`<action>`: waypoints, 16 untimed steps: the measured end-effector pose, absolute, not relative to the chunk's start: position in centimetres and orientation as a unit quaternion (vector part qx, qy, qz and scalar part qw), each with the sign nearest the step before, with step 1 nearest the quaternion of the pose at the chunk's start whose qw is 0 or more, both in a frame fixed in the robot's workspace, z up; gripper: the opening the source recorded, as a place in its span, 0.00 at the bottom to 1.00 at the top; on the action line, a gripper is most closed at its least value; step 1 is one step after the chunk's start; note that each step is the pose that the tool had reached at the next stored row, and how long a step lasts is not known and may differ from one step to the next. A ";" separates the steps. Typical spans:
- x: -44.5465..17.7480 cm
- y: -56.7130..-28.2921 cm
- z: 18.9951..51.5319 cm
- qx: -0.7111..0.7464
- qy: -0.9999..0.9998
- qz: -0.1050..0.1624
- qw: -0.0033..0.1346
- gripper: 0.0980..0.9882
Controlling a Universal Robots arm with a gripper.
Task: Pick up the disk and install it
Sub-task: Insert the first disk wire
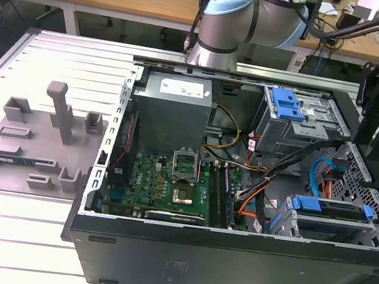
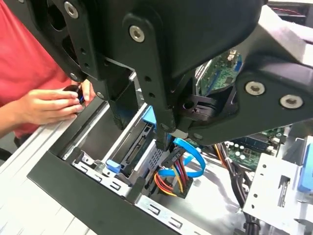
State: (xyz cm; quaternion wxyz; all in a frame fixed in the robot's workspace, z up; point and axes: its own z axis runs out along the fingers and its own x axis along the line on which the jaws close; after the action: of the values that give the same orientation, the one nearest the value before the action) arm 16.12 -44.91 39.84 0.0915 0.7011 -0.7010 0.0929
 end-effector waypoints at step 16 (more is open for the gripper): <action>16.2 -44.7 39.1 0.628 -0.766 0.094 0.103 0.37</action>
State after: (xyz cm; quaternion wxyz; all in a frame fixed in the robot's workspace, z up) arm 16.16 -44.67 39.11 0.1028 0.6281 -0.7655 0.0944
